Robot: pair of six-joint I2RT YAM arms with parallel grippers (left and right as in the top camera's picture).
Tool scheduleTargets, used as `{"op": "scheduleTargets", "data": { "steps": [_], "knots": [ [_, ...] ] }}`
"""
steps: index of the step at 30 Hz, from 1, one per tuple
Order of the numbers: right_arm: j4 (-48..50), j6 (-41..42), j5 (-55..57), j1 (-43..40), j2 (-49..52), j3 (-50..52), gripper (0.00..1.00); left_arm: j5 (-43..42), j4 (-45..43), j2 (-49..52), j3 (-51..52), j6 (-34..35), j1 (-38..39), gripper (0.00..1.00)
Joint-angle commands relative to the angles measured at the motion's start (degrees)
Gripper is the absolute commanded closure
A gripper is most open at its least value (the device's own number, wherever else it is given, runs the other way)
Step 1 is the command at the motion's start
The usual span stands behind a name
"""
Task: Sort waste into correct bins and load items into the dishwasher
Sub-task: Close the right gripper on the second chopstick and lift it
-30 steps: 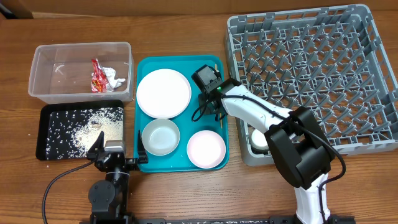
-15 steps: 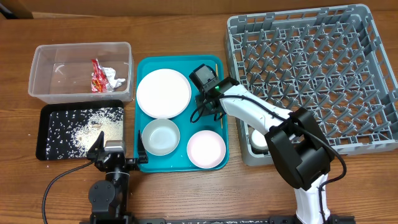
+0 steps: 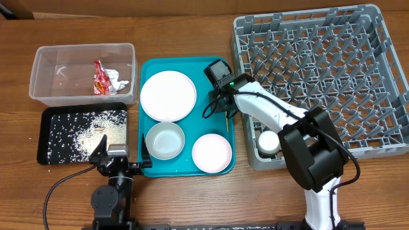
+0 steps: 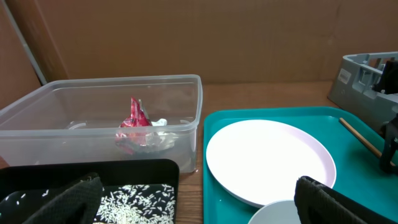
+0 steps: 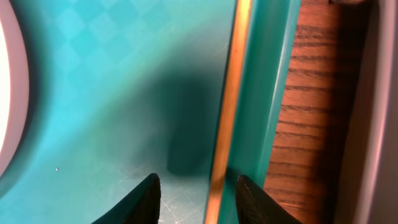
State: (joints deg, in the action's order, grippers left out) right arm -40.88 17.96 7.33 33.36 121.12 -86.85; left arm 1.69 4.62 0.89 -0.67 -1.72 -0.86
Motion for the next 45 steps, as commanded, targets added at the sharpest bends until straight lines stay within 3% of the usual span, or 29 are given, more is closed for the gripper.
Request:
{"op": "scheduleTargets", "data": {
  "steps": [1,7,11,22,25,45],
  "knots": [
    [0.7,0.1,-1.2,0.0,0.3,0.0,0.62,0.2,-0.4,-0.6,0.4,-0.9,-0.2,0.0],
    [0.3,1.8,-4.5,1.5,1.4,0.3,0.76,0.2,-0.4,-0.6,0.4,-0.9,-0.2,0.0],
    [-0.3,1.8,-4.5,2.1,1.3,-0.9,0.77,0.2,-0.4,-0.6,0.4,-0.9,-0.2,0.0],
    [-9.0,-1.5,7.9,2.6,0.5,-7.8,0.67,0.2,-0.4,-0.6,0.4,-0.9,-0.2,0.0],
    [-8.7,-1.9,7.8,2.7,0.5,-8.1,0.64,0.2,-0.4,-0.6,0.4,-0.9,-0.2,0.0],
    [-7.8,-0.4,3.2,2.5,8.8,-7.5,0.64,0.2,-0.4,-0.6,0.4,-0.9,-0.2,0.0]
  ]
}}
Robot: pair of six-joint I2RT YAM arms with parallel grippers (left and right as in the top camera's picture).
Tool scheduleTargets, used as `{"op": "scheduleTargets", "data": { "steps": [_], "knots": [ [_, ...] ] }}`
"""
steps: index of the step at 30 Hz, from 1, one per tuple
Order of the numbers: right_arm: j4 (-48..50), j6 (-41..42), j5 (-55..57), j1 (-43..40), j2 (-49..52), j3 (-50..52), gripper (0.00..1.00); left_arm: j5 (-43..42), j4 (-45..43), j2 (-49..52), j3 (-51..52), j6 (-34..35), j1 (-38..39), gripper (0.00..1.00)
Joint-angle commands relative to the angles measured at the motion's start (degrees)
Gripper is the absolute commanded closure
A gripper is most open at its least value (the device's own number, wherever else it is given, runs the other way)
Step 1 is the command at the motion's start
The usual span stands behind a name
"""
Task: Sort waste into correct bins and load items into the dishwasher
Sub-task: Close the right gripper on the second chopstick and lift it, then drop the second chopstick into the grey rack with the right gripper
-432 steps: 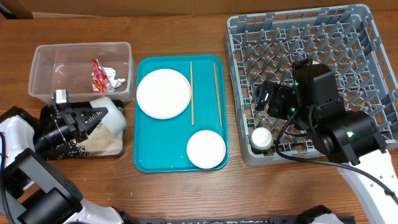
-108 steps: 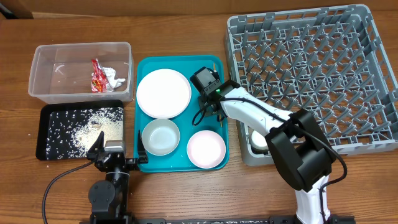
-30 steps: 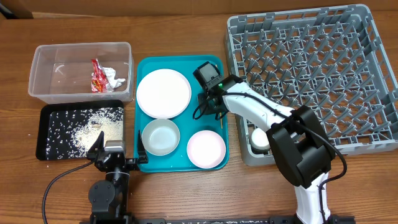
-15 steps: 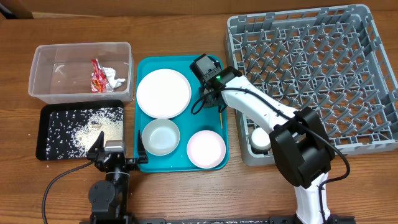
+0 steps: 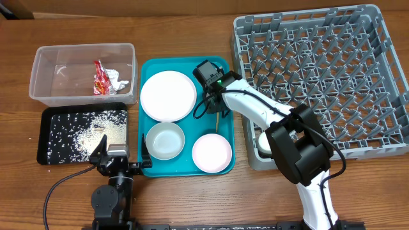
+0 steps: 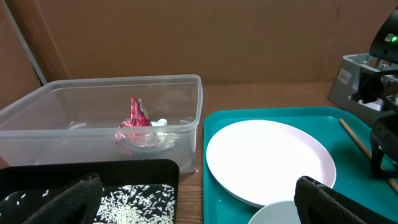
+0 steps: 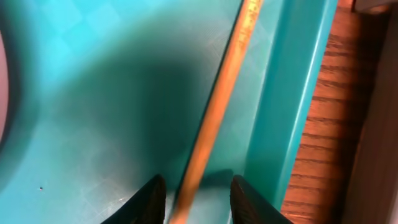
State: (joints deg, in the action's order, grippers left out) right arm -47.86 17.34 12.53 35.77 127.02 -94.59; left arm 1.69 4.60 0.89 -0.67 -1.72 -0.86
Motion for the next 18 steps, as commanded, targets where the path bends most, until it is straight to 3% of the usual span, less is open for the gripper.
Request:
{"op": "scheduleTargets", "data": {
  "steps": [1,6,7,12,18],
  "knots": [
    [-1.2,0.2,-2.9,0.1,2.8,0.0,0.65,0.2,-0.4,-0.6,0.4,-0.9,-0.2,0.0],
    [-2.8,0.3,-9.8,0.3,2.5,-0.4,0.94,0.2,-0.4,-0.6,0.4,-0.9,-0.2,0.0],
    [-2.9,0.5,-10.6,0.3,2.1,-0.4,0.96,0.2,-0.4,-0.6,0.4,-0.9,-0.2,0.0],
    [-3.3,0.9,-11.4,0.3,-3.0,-0.4,0.96,0.2,-0.4,-0.6,0.4,-0.9,-0.2,0.0],
    [-3.9,0.5,-10.4,-2.2,-17.8,-2.8,0.96,0.2,-0.4,-0.6,0.4,-0.9,-0.2,0.0]
  ]
}}
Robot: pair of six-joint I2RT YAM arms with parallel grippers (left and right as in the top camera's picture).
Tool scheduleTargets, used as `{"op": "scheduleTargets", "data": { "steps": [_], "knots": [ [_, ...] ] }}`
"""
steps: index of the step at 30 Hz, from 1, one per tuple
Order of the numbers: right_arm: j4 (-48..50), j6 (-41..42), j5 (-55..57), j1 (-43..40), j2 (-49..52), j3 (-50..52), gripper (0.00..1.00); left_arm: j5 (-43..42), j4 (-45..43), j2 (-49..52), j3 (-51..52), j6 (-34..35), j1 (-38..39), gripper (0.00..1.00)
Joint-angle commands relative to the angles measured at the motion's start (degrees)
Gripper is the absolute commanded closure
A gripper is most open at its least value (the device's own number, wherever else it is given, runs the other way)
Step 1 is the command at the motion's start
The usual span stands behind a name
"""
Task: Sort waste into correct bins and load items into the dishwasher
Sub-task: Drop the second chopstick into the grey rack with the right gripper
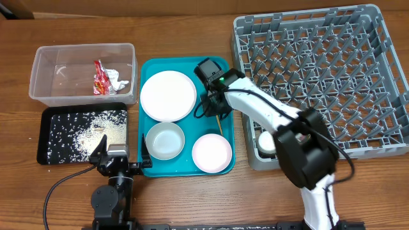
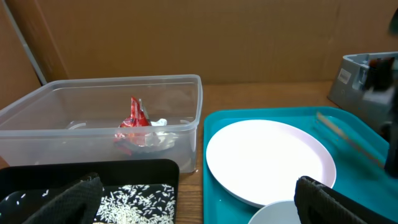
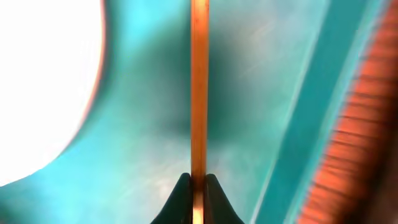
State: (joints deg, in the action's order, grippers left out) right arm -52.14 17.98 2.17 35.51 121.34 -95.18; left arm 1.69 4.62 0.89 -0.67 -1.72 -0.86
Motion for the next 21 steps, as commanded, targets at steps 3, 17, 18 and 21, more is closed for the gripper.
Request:
{"op": "scheduleTargets", "data": {
  "steps": [3,17,18,21],
  "knots": [
    [0.3,-0.5,2.0,-4.1,-17.9,-2.2,0.96,0.2,-0.4,-0.6,0.4,-0.9,-0.2,0.0],
    [-4.3,-12.2,2.3,-13.3,-15.9,4.5,0.96,0.2,-0.4,-0.6,0.4,-0.9,-0.2,0.0],
    [-3.9,-12.2,2.7,-13.3,-15.4,4.9,0.96,0.2,-0.4,-0.6,0.4,-0.9,-0.2,0.0],
    [-3.0,-12.0,4.2,-13.4,-14.7,5.1,0.72,0.2,-0.4,-0.6,0.4,-0.9,-0.2,0.0]
  ]
}}
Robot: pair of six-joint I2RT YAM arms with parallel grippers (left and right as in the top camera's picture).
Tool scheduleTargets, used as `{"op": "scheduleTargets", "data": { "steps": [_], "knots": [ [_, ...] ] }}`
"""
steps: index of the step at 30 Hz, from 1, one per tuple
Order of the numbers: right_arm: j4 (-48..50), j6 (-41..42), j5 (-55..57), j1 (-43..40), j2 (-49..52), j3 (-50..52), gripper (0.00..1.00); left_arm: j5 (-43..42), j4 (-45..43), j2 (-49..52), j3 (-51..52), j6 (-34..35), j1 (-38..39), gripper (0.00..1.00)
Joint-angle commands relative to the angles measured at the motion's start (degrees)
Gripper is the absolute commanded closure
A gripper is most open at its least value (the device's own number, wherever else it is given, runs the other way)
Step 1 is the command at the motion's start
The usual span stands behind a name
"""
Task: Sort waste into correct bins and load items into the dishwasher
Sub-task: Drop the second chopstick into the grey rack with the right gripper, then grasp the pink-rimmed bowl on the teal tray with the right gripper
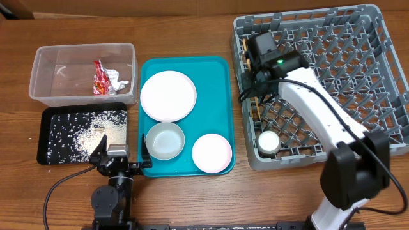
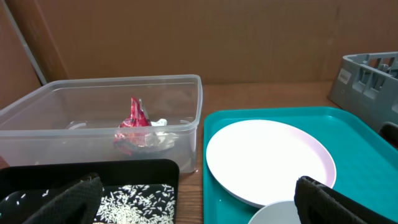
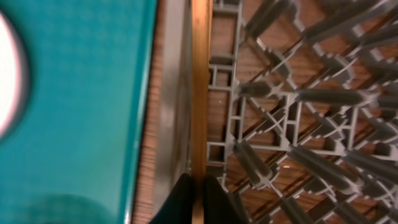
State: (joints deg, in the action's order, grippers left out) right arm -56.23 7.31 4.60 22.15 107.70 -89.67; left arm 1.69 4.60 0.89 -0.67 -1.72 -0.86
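My right gripper is shut on a wooden chopstick, which runs straight up the right wrist view along the inner left wall of the grey dish rack. Overhead, the right gripper hangs over the near-left part of the rack. The teal tray holds a white plate, a pale bowl and a small pink plate. My left gripper rests open at the table's front, its fingers wide apart with nothing between them.
A clear bin with a red wrapper stands at the back left. A black tray of scattered rice lies in front of it. A white cup sits in the rack's near-left corner.
My right gripper, shut on the chopstick, was over the tray beside the white plate. It is now to the right, over the rack's left edge. The left arm has not moved.
My right gripper stood open astride the chopstick lying by the tray's right rim. Later it was still open, with the chopstick angled away from the rim. Then it was shut on the chopstick over the tray, and now holds it over the dish rack.
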Motion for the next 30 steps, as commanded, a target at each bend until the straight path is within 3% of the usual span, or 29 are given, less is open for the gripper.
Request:
{"op": "scheduleTargets", "data": {
  "steps": [1,4,8,17,23,27,30],
  "knots": [
    [1.3,-1.3,2.8,-0.1,-1.1,-0.5,0.57,0.2,-0.4,-0.6,0.4,-0.9,-0.2,0.0],
    [-0.1,-1.1,4.8,-0.1,-2.0,-2.1,0.45,0.2,-0.4,-0.6,0.4,-0.9,-0.2,0.0],
    [-2.7,0.4,3.1,0.4,-5.3,-5.0,0.45,0.2,-0.4,-0.6,0.4,-0.9,-0.2,0.0],
    [-3.0,7.2,-2.8,5.1,-22.6,-5.6,0.45,0.2,-0.4,-0.6,0.4,-0.9,-0.2,0.0],
    [-10.4,11.5,-3.1,13.5,-28.0,-5.2,0.44,0.2,-0.4,-0.6,0.4,-0.9,-0.2,0.0],
    [-12.7,11.6,-3.2,20.9,-26.1,0.7,0.45,0.2,-0.4,-0.6,0.4,-0.9,-0.2,0.0],
    [-8.0,8.2,-1.0,25.2,-21.9,10.5,0.45,0.2,-0.4,-0.6,0.4,-0.9,-0.2,0.01]
  ]
}}
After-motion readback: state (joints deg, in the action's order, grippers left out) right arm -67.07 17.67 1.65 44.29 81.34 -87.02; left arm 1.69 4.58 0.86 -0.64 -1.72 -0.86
